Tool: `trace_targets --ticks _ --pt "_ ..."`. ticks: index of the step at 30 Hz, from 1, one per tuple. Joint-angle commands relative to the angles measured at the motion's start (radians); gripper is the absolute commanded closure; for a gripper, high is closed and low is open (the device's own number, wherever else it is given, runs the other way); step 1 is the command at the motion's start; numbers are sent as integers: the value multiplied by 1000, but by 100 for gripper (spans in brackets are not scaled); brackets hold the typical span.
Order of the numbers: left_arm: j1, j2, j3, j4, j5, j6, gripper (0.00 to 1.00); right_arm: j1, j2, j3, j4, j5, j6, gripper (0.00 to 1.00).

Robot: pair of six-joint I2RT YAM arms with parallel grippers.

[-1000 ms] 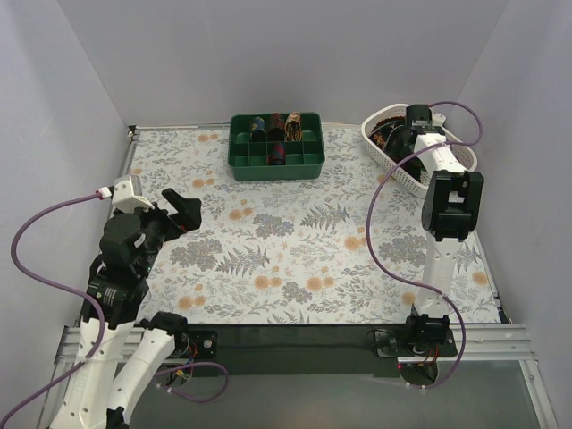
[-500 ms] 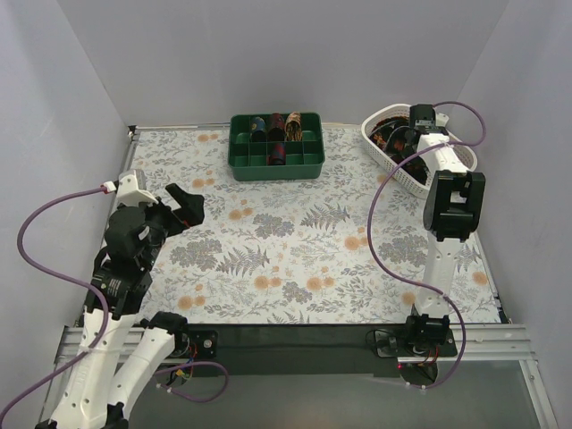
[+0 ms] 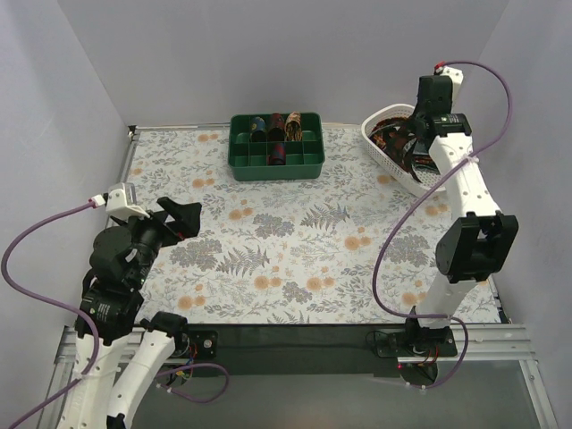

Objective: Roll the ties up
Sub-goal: Grab a tie with the right arm, then move the tie to the center of the board

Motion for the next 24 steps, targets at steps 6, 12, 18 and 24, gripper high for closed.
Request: trace_targets --ticks 6,12,18,24 --pt "-3 -81 39 -72 64 13 4 159 -207 -37 -16 5 -207 99" --pt "-24 -126 42 -82 64 16 4 379 -323 7 -20 -50 -387 99" --pt "-56 -146 47 -96 59 0 4 612 -347 22 -23 -140 -458 99" --pt "-64 -152 61 -101 47 0 4 851 -152 253 -40 -87 -647 99"
